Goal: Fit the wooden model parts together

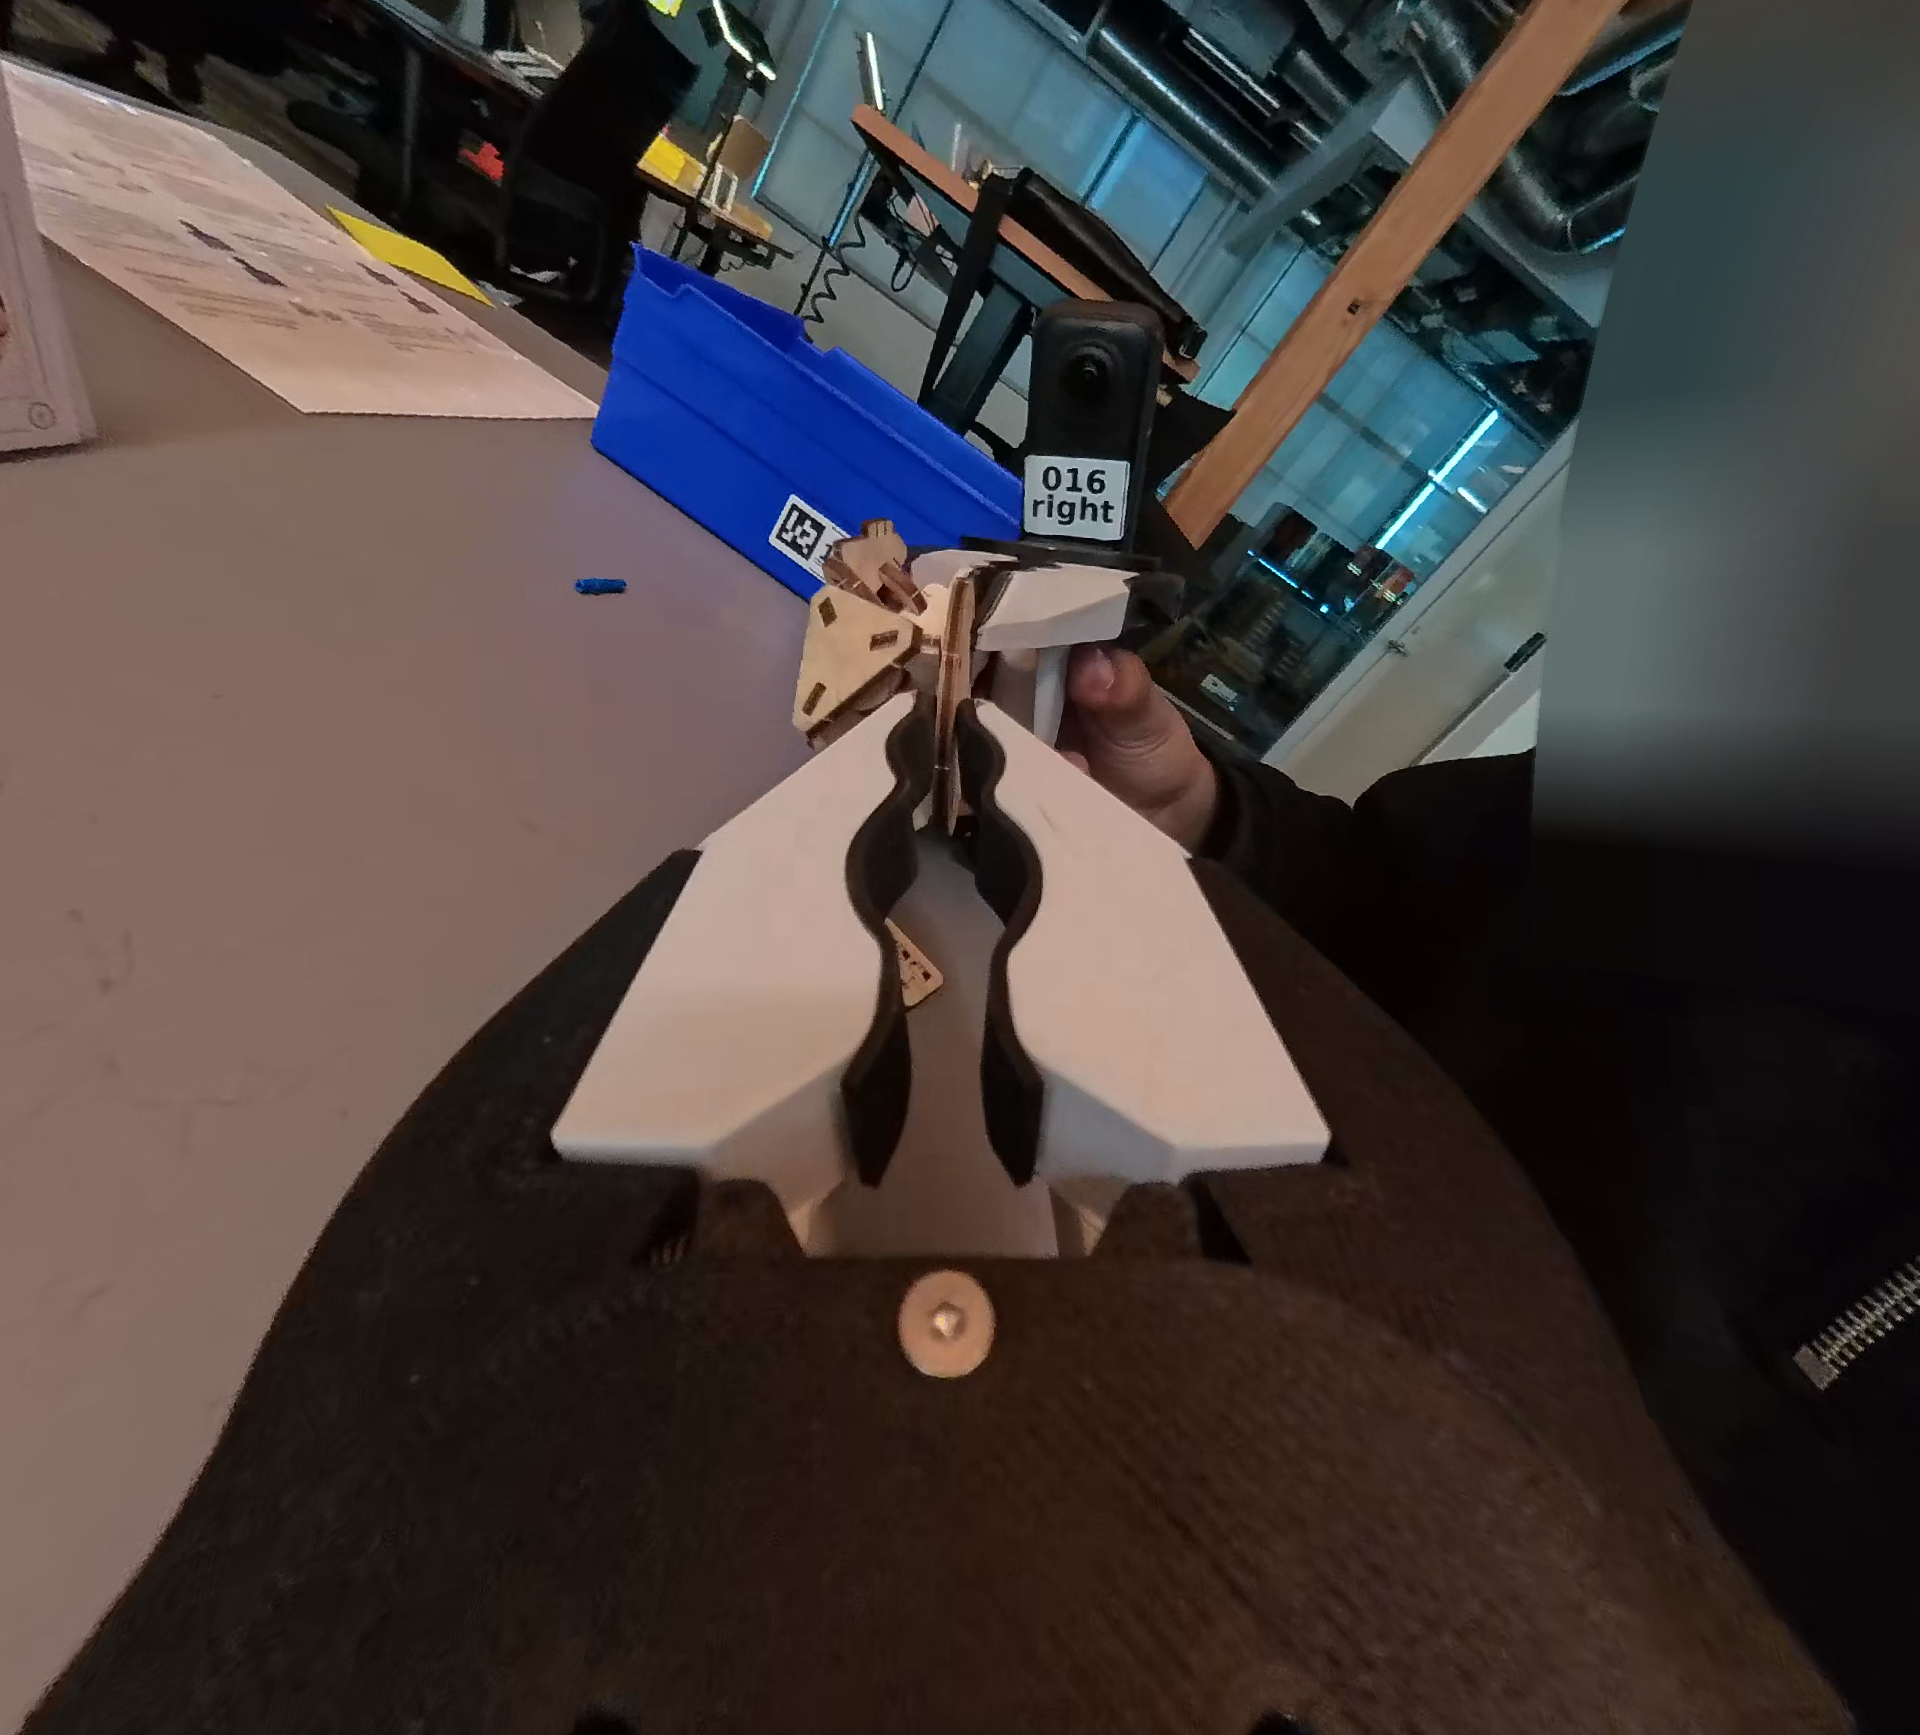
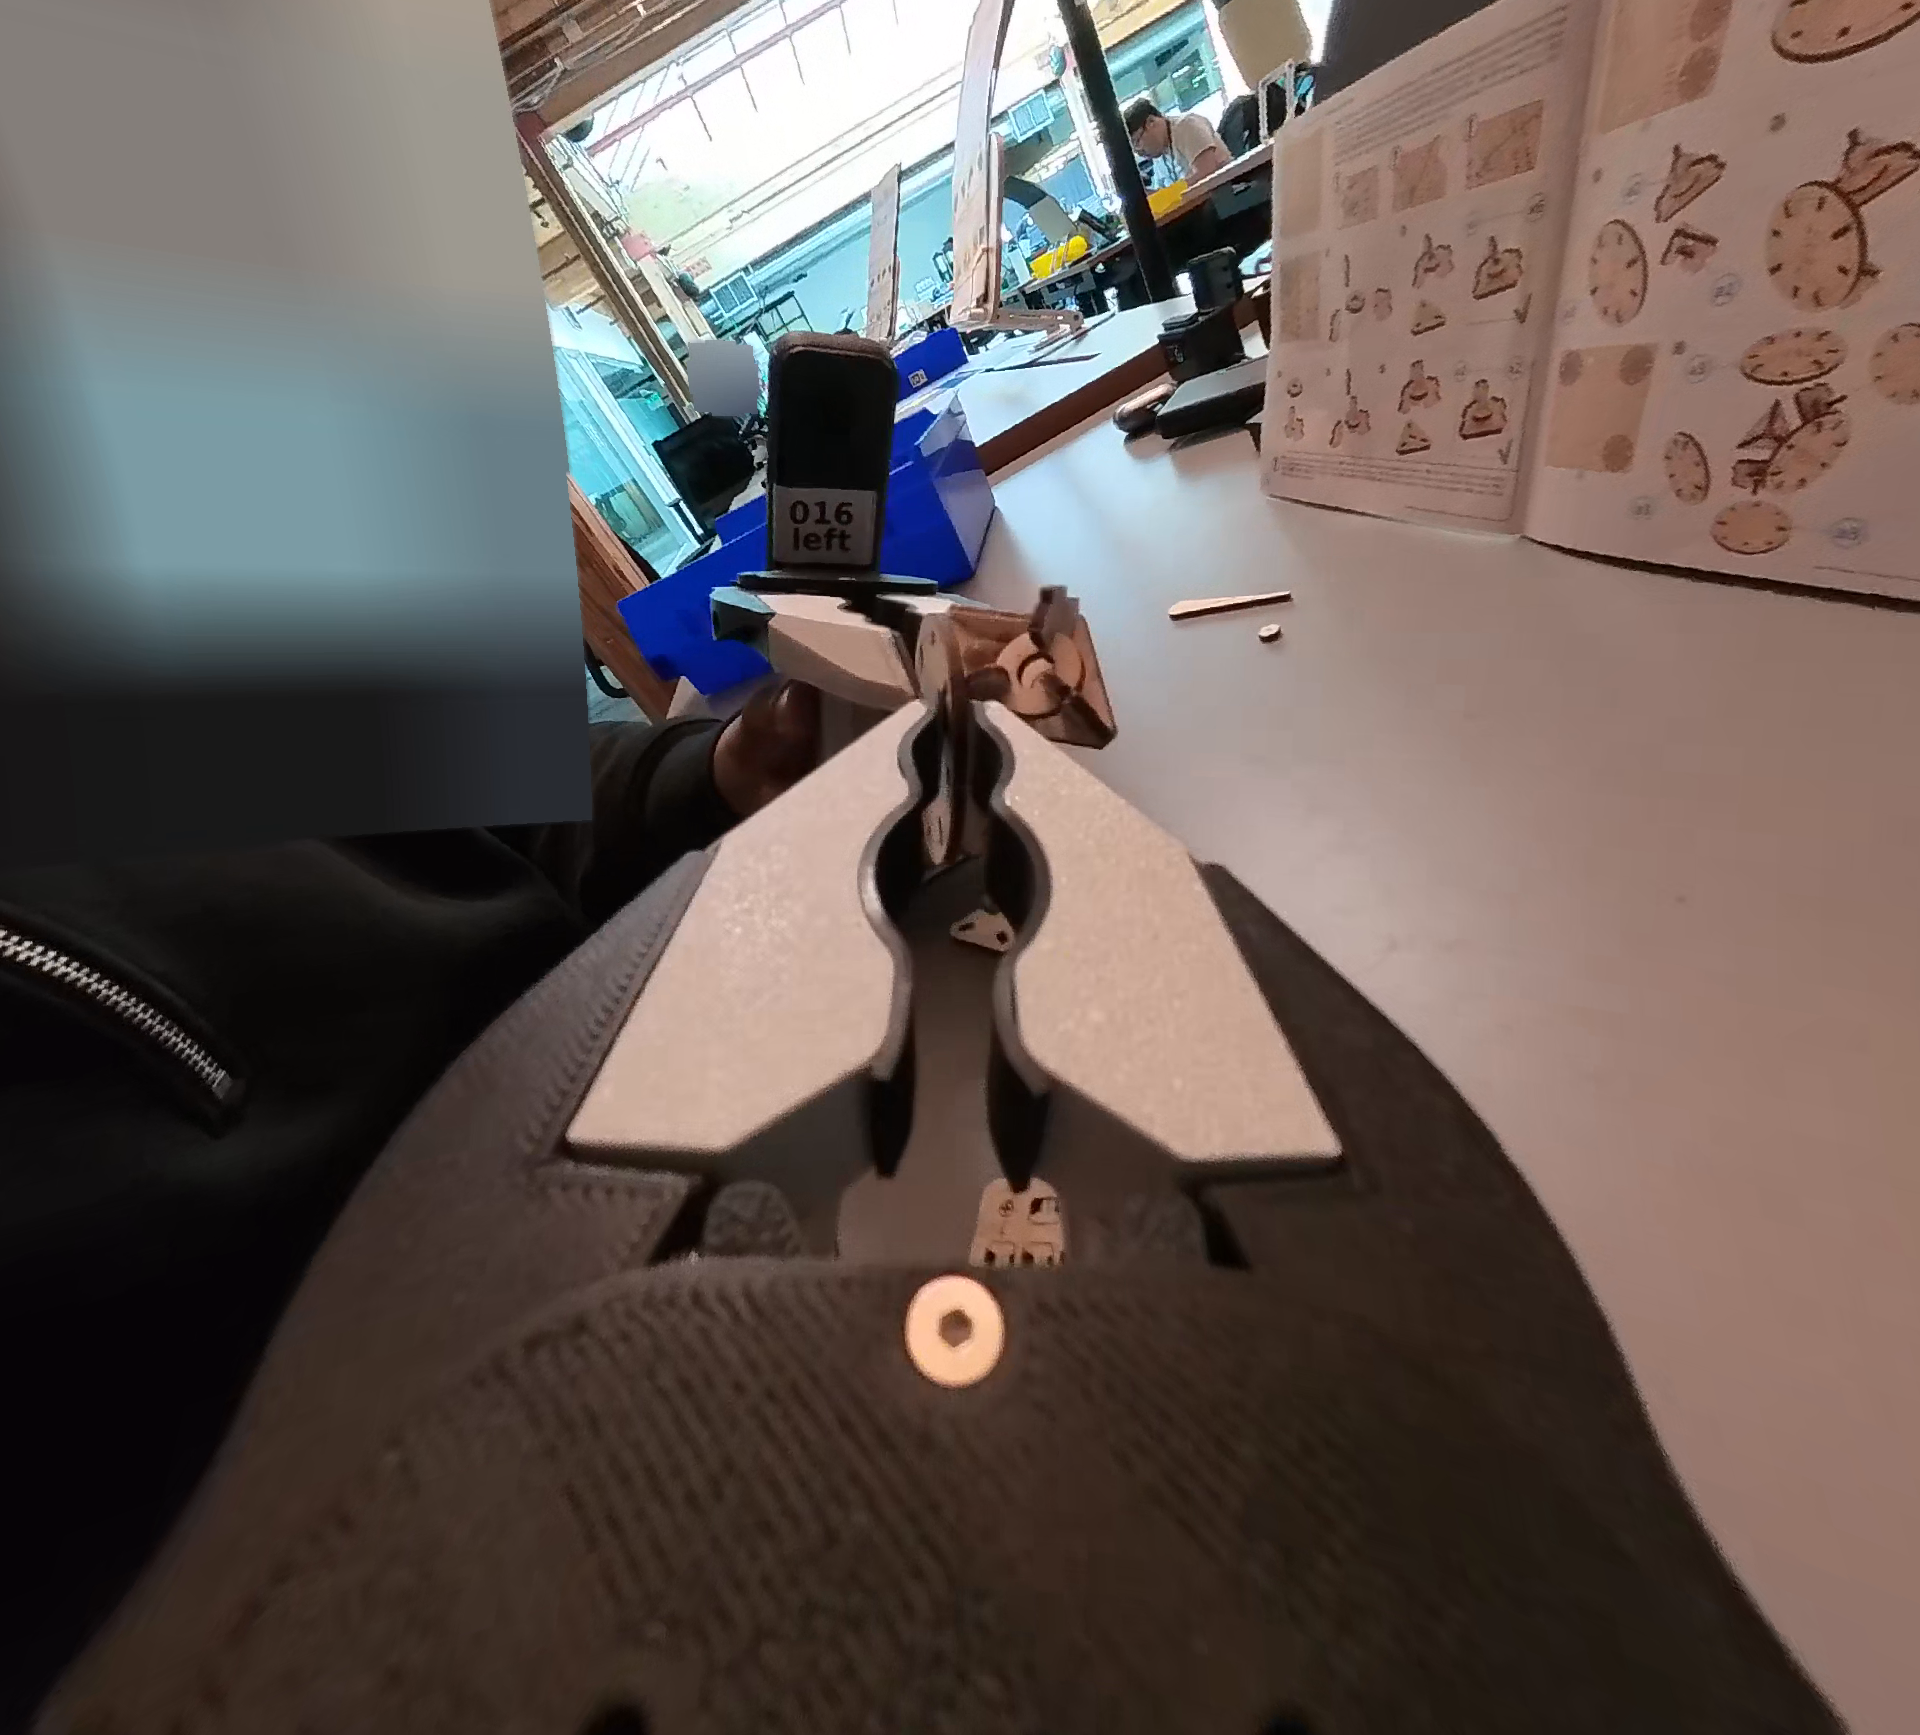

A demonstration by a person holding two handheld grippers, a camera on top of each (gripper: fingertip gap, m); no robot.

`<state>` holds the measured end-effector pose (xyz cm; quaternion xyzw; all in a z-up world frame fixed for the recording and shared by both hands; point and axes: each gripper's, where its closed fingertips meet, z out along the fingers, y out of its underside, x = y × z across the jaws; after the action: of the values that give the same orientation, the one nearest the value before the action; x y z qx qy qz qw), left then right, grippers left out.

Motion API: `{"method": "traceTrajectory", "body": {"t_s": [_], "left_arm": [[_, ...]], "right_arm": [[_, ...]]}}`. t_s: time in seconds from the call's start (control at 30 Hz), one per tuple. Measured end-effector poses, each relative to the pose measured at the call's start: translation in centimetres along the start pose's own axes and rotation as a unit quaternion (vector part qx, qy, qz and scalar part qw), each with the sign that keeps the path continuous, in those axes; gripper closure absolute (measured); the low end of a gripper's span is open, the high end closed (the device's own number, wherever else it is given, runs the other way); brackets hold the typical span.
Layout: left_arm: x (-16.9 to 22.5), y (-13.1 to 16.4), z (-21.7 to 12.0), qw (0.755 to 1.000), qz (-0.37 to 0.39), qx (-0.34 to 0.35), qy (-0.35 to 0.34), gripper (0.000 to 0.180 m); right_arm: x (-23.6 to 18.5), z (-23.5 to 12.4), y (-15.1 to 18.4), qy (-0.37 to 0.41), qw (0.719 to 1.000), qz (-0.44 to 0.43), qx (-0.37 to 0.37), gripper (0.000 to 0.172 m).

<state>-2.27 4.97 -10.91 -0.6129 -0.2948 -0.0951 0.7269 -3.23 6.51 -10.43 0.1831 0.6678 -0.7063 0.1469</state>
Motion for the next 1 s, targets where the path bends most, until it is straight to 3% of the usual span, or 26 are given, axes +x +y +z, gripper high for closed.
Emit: {"method": "traceTrajectory", "body": {"t_s": [0.13,0.3,0.5,0.7,1.0], "left_arm": [[0.1,0.1,0.0,1.0,0.008,-0.007,-0.002,0.18],[-0.3,0.3,-0.1,0.999,0.019,-0.023,-0.016,0.18],[0.1,1.6,0.2,0.987,0.128,-0.091,-0.041,0.18],[1.1,2.8,0.3,0.984,0.123,-0.127,0.002,0.18],[0.8,2.1,0.2,0.99,0.109,-0.094,-0.005,0.18]], "right_arm": [[0.3,0.0,0.4,0.019,0.999,-0.031,-0.019,0.168],[0.2,-0.7,-0.7,0.057,0.989,-0.135,-0.021,0.154],[-1.3,0.0,0.0,0.071,0.958,-0.274,-0.055,0.152],[-1.4,0.6,2.5,0.041,0.958,-0.257,-0.122,0.161],[-1.4,0.7,2.3,0.044,0.969,-0.212,-0.119,0.167]]}}
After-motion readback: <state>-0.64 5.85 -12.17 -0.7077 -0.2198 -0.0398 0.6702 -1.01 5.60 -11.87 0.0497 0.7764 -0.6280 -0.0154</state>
